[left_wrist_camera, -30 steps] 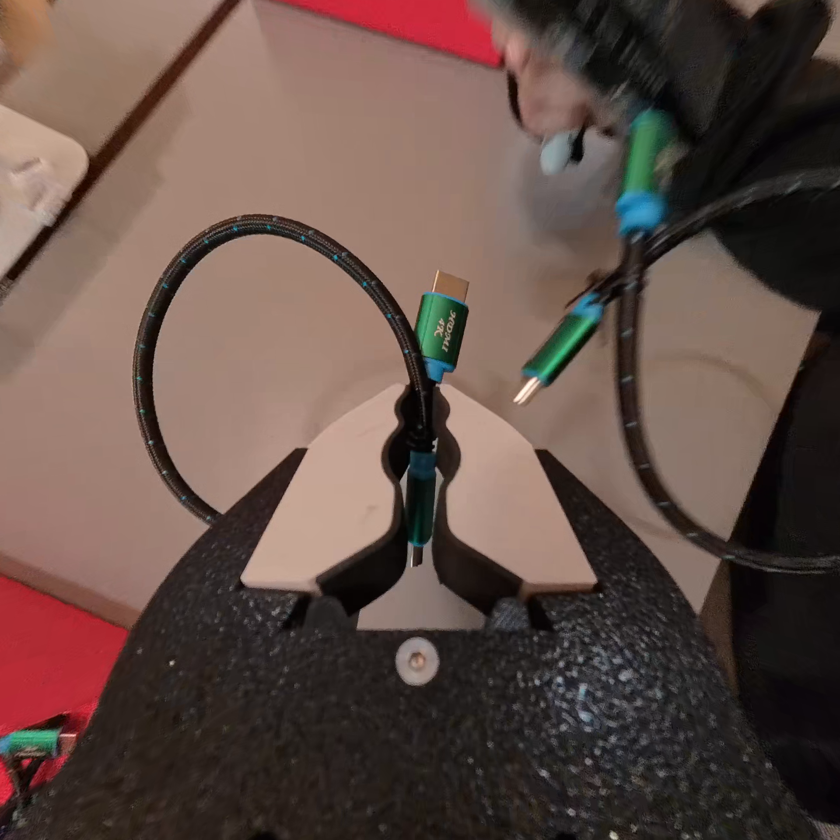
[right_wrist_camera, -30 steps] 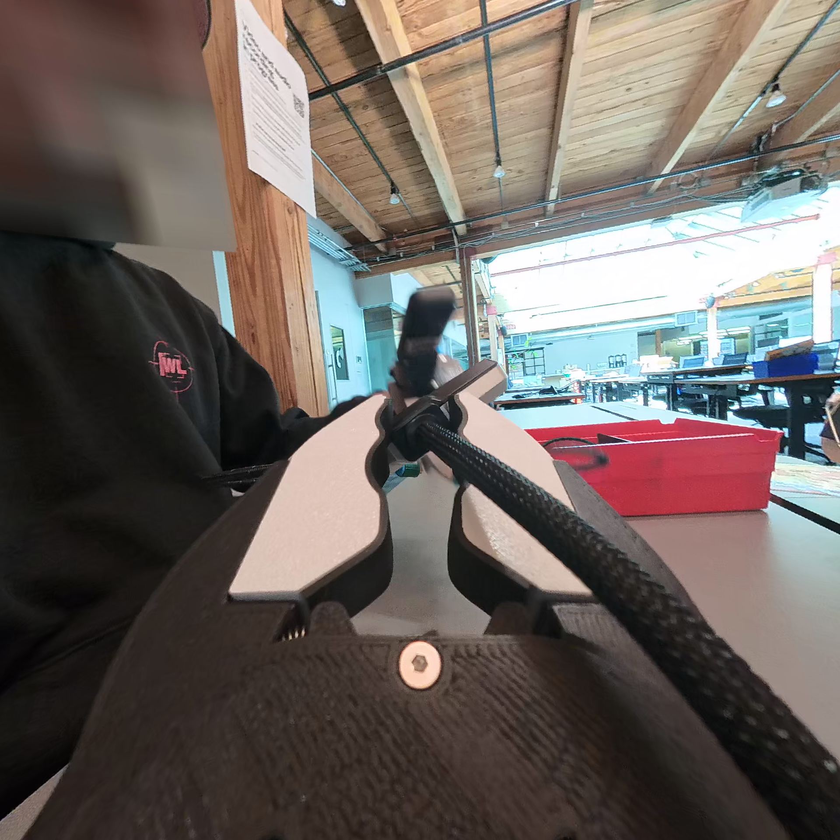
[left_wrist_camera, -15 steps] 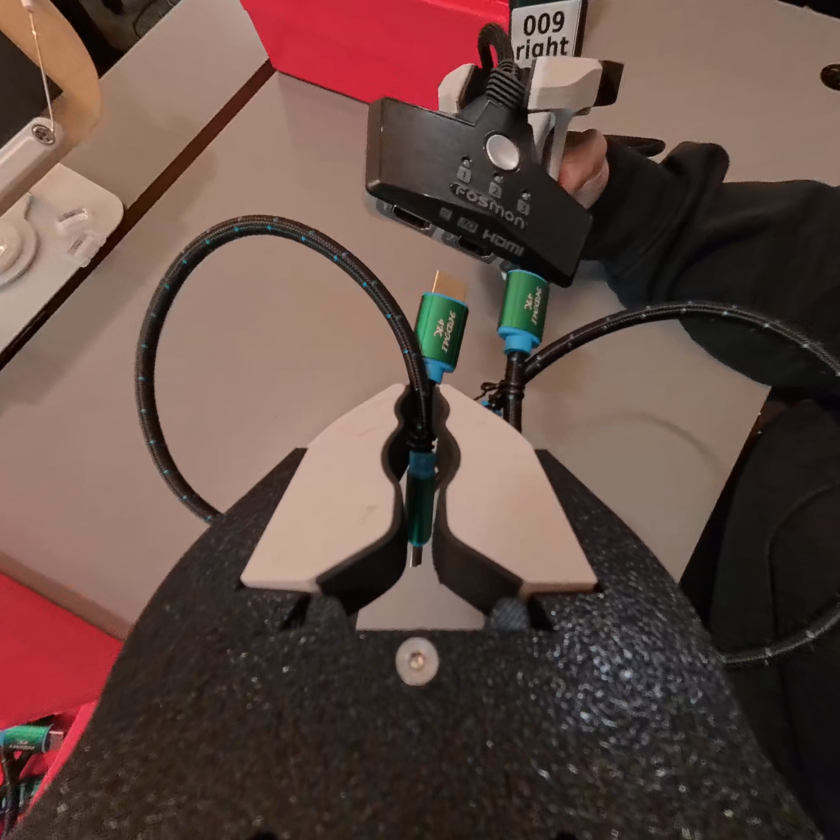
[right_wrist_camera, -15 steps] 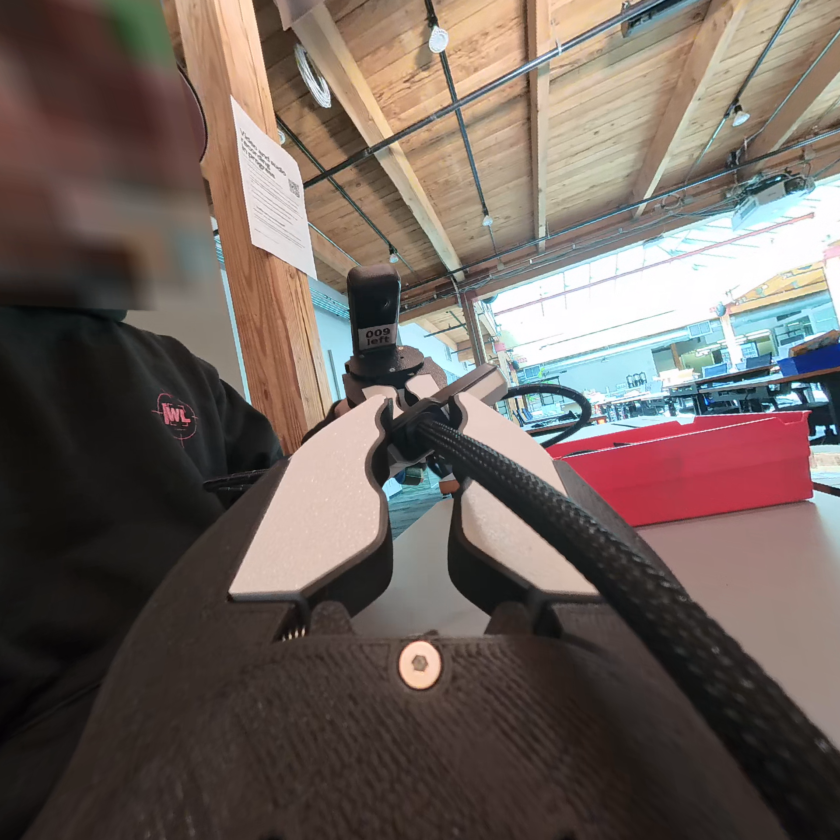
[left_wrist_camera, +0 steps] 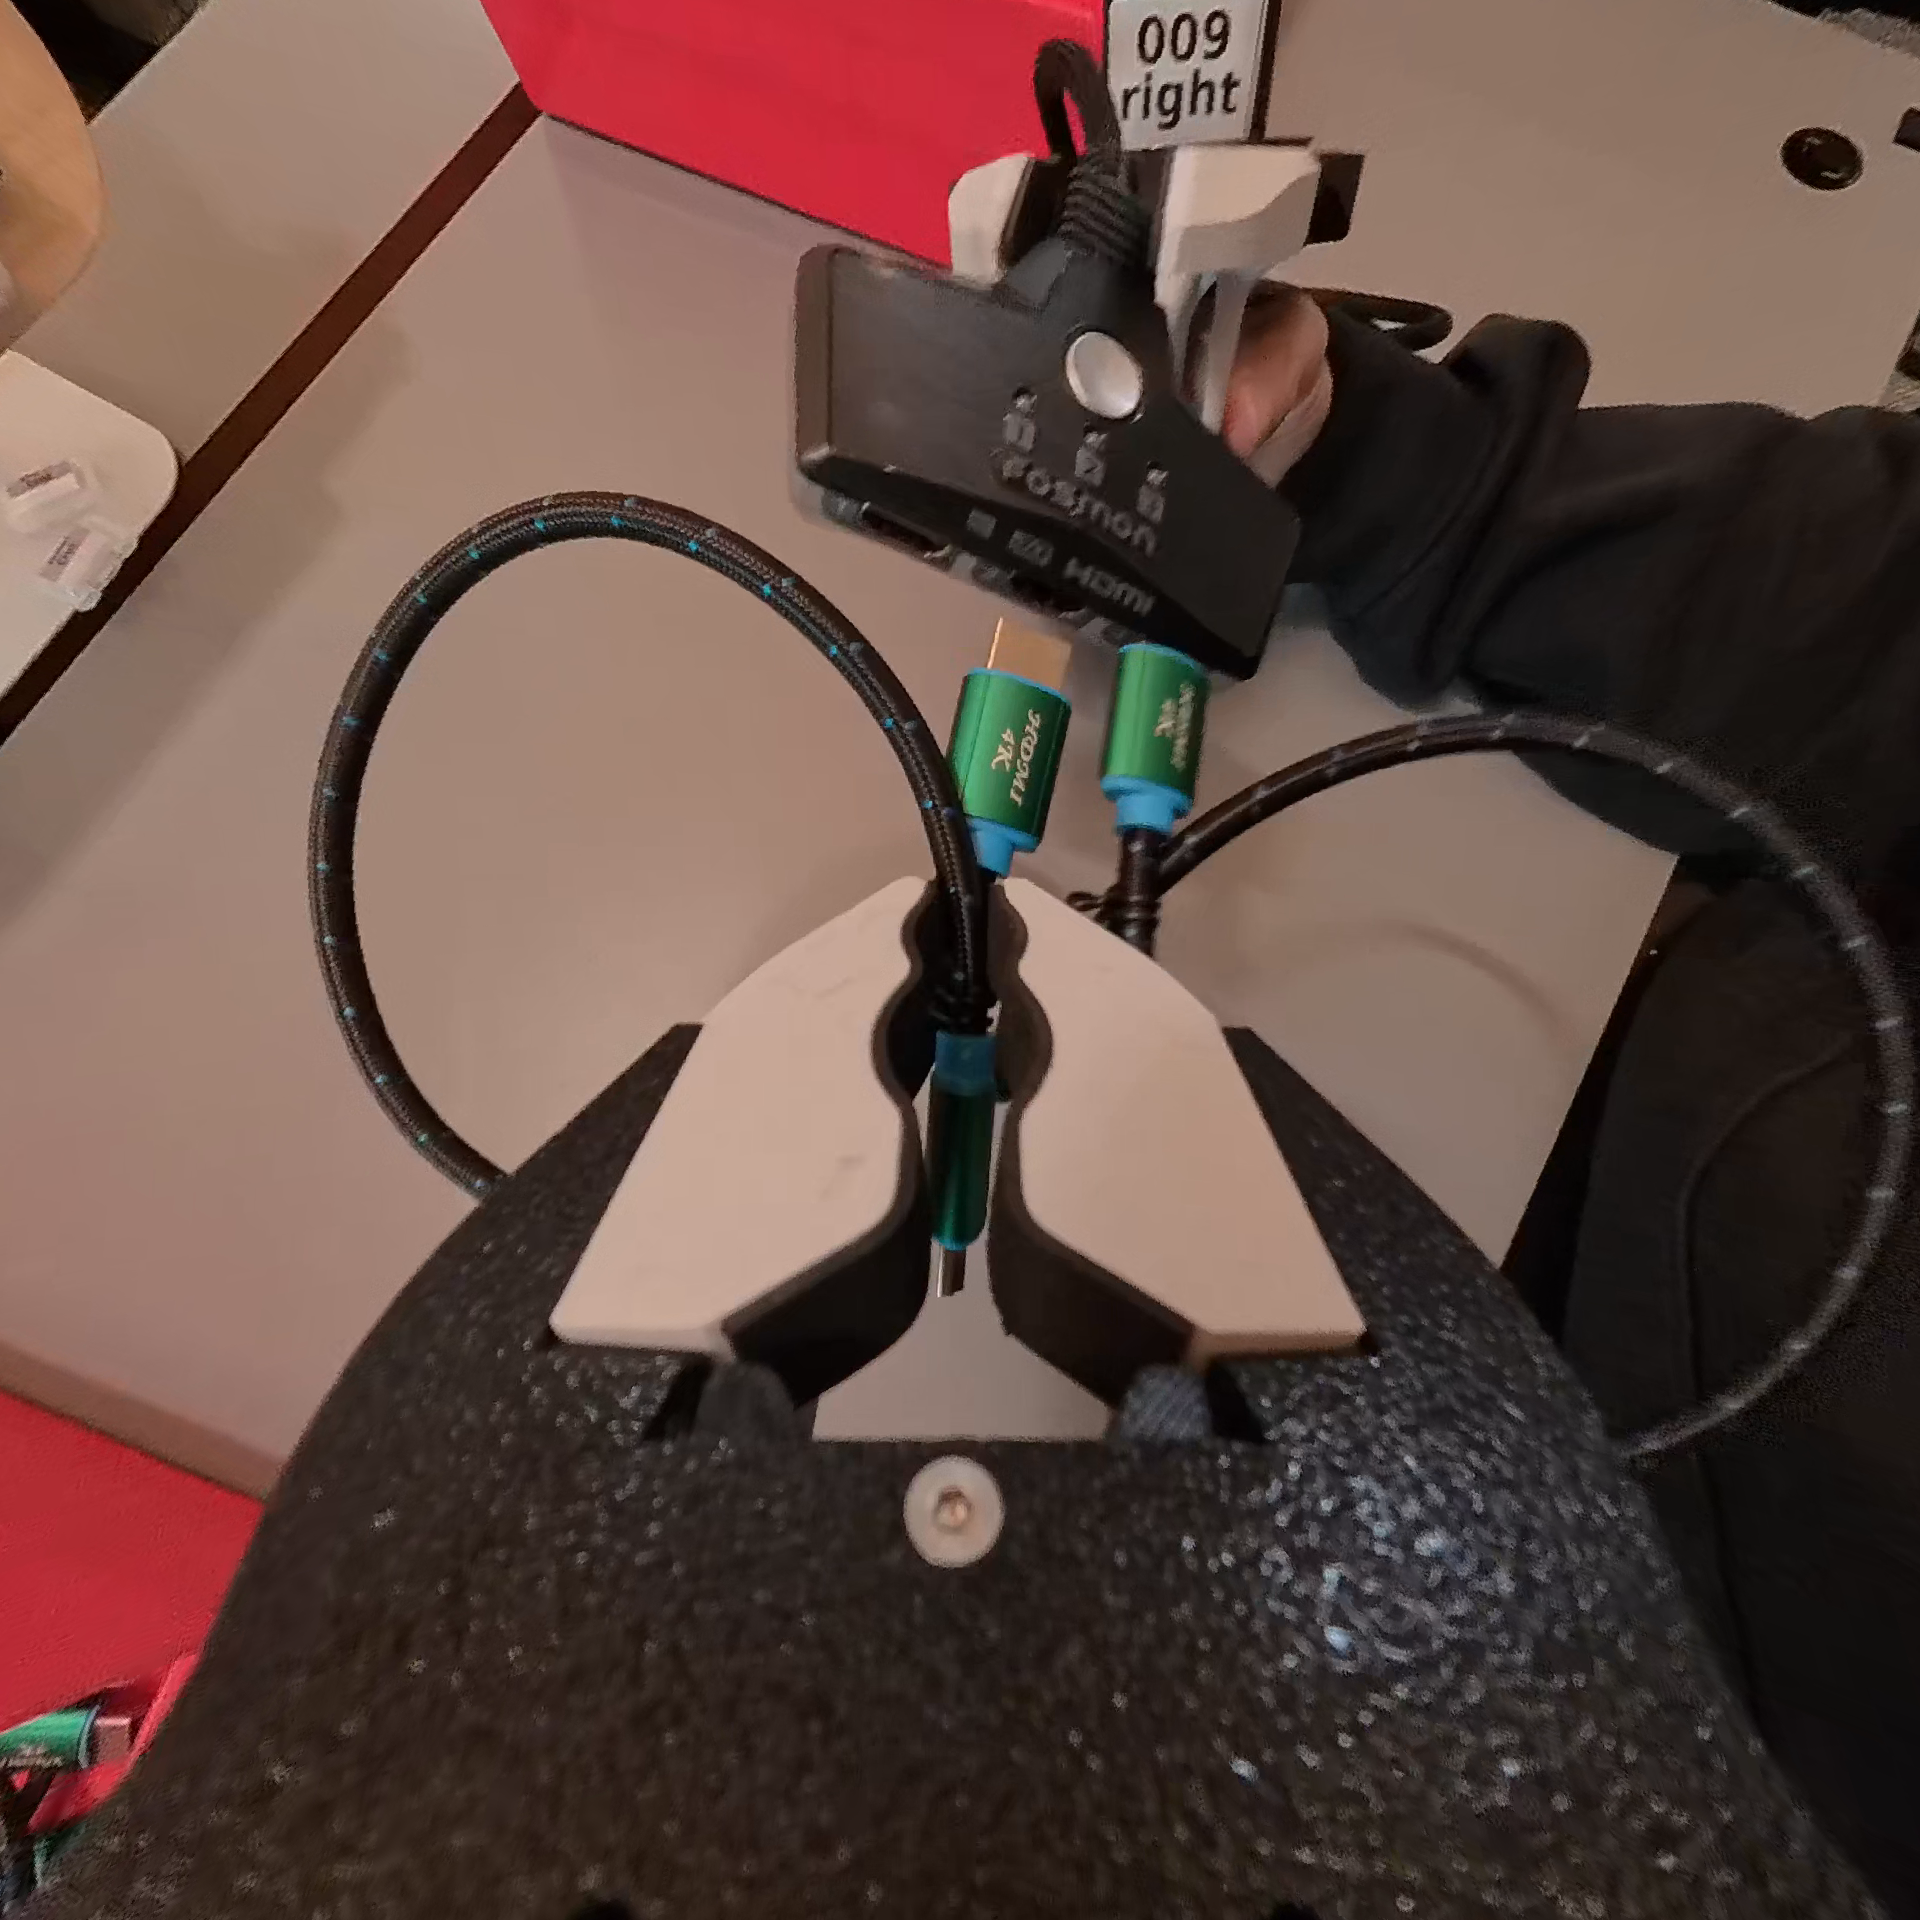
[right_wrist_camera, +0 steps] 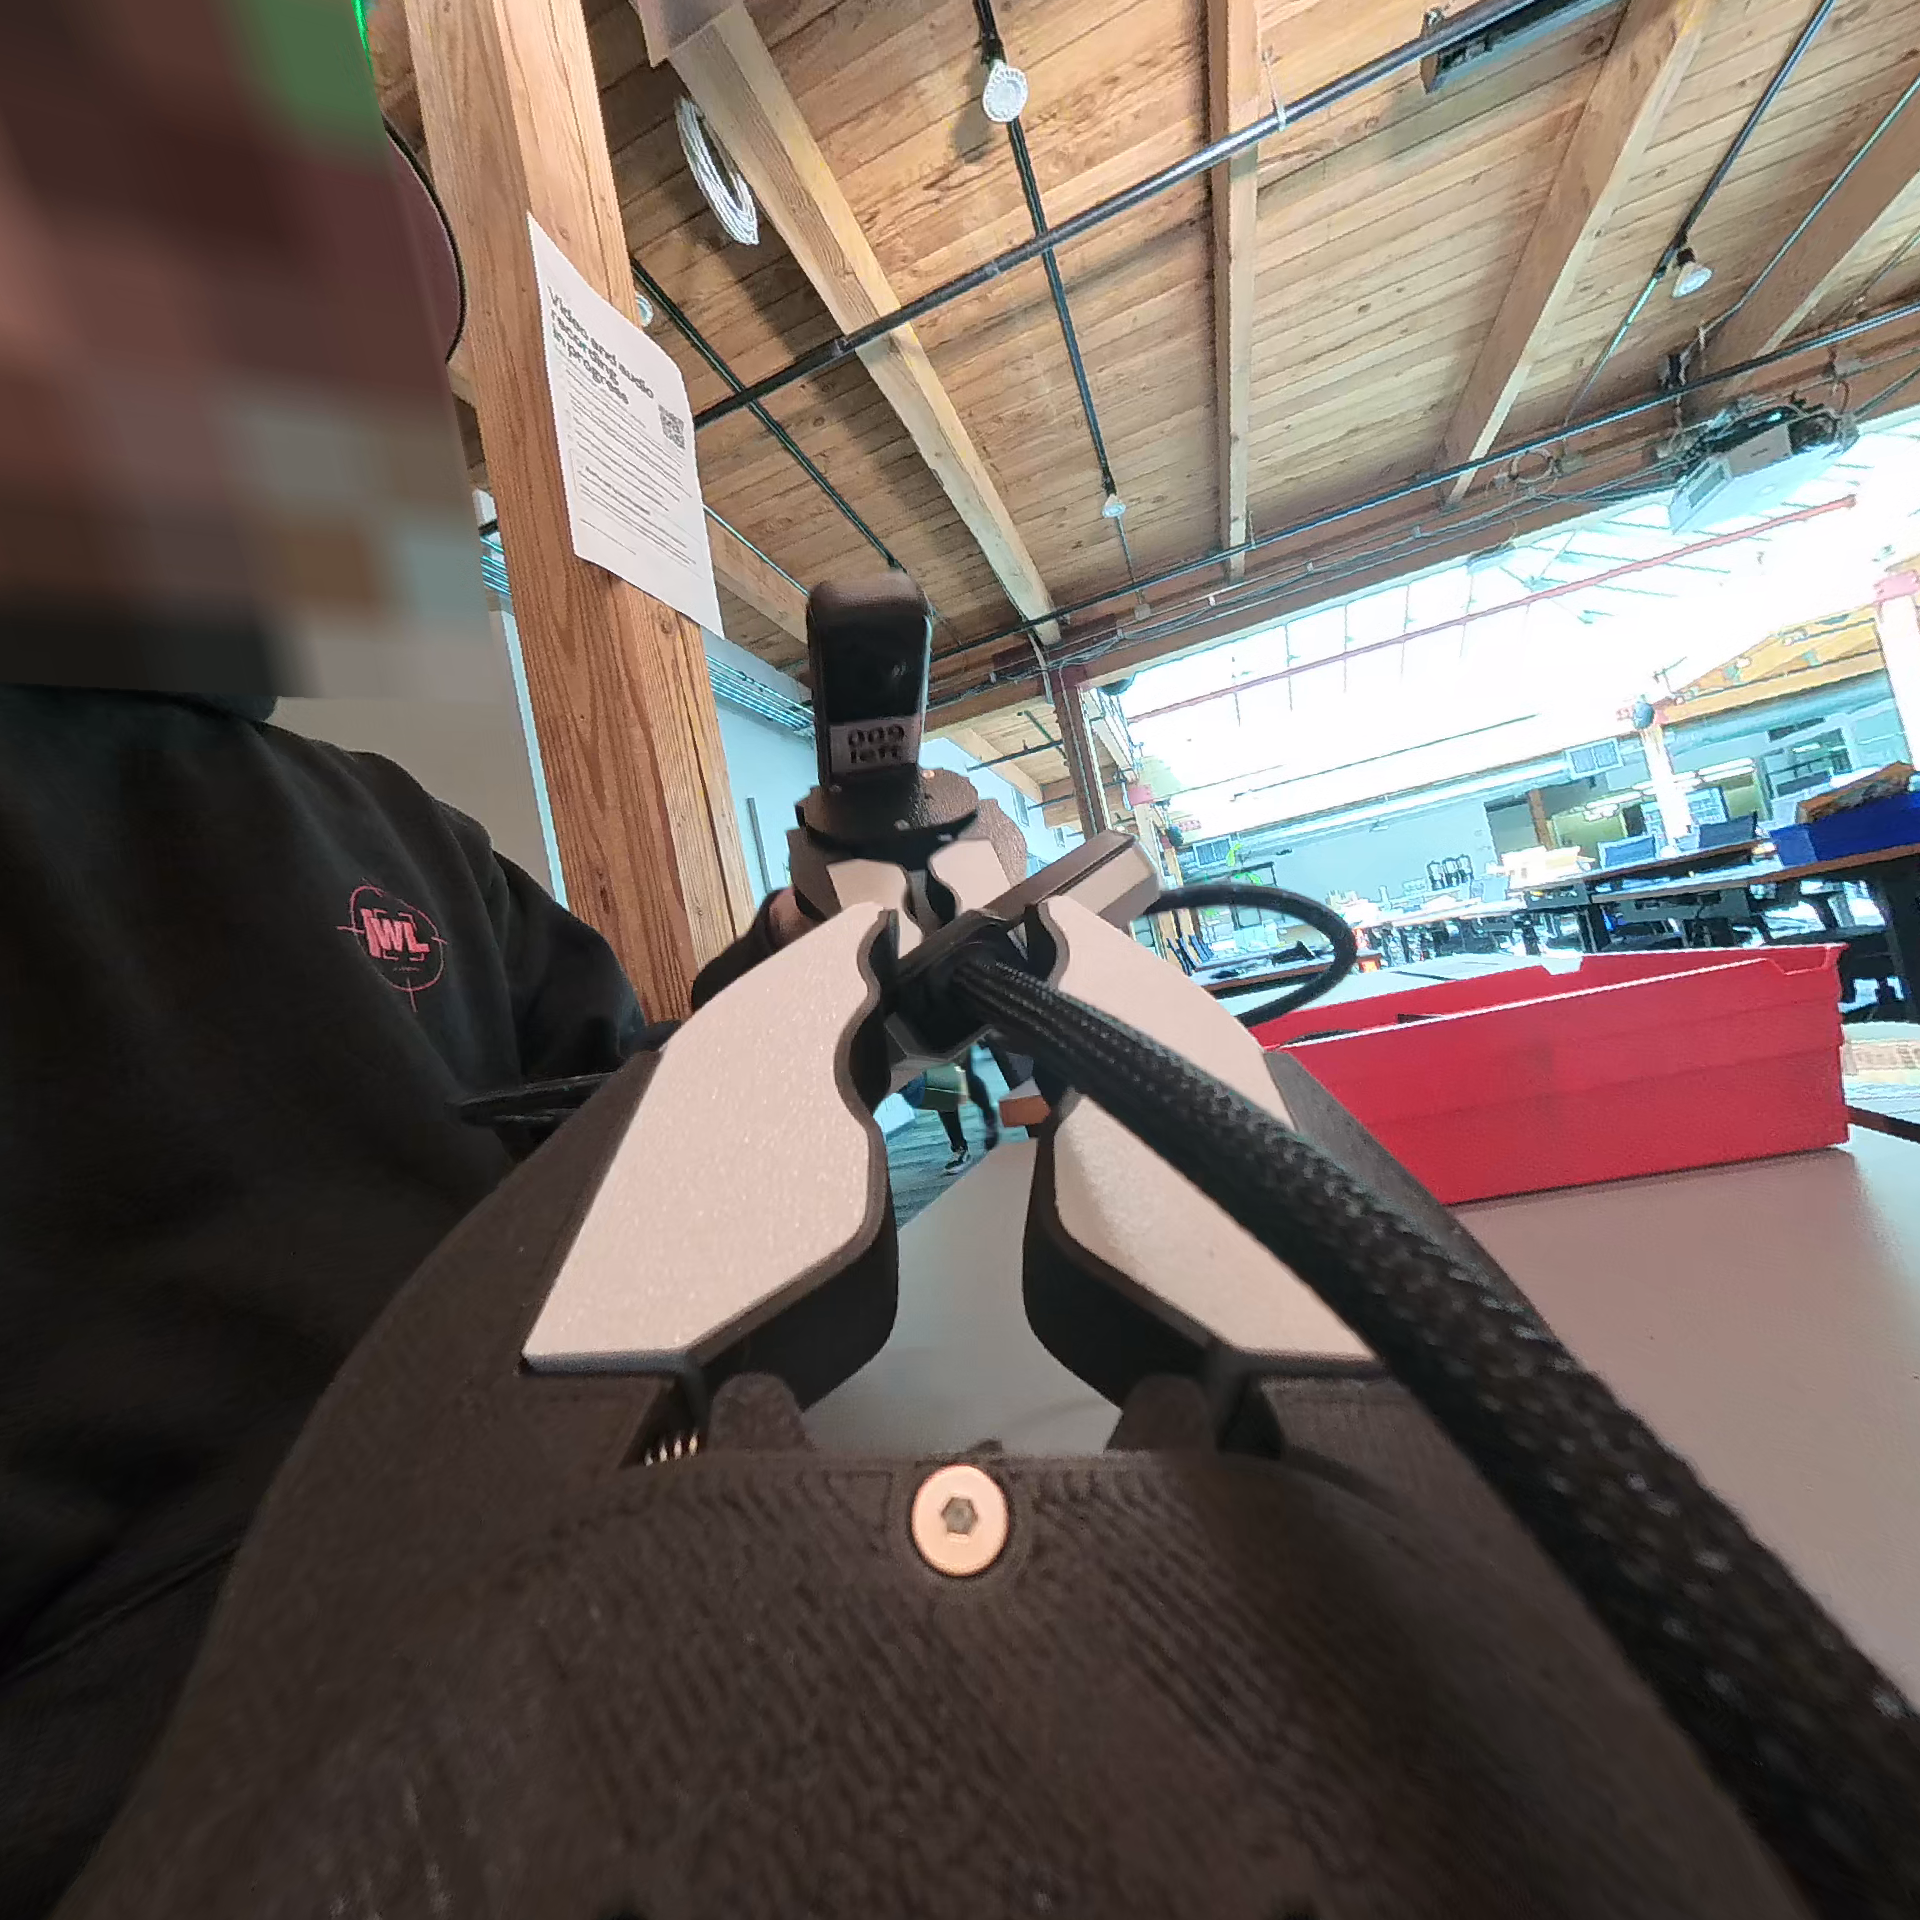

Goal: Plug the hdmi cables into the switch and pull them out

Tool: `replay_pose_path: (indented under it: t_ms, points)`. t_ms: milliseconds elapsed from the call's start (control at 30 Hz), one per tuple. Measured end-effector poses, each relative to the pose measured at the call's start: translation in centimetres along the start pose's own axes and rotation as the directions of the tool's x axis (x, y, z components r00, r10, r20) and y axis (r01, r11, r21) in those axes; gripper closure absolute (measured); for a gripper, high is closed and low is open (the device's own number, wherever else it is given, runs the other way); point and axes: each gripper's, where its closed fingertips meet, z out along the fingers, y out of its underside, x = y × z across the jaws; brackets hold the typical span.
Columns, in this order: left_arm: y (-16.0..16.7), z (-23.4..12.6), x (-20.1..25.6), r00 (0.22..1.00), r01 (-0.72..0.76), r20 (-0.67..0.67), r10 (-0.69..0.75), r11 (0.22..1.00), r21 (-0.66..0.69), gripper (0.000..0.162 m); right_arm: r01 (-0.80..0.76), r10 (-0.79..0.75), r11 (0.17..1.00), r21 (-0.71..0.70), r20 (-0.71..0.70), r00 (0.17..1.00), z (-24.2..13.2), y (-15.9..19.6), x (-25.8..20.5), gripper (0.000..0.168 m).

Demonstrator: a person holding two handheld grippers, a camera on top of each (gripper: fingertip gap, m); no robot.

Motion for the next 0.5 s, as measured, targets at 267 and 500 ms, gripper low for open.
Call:
replay_pose_path:
  t_ms: [267,500]
  points:
    - [-0.2,0.2,-0.6,0.999,0.004,0.033,-0.004,1.000,0.002,0.155,-0.003,0.003,1.000,-0.009,0.004,1.000,0.0,0.3,0.0,0.144]
    - [-0.8,0.1,-1.5,0.996,0.011,0.084,-0.014,1.000,0.029,0.156,-0.006,0.006,1.000,-0.002,0.009,1.000,0.2,0.1,-0.1,0.144]
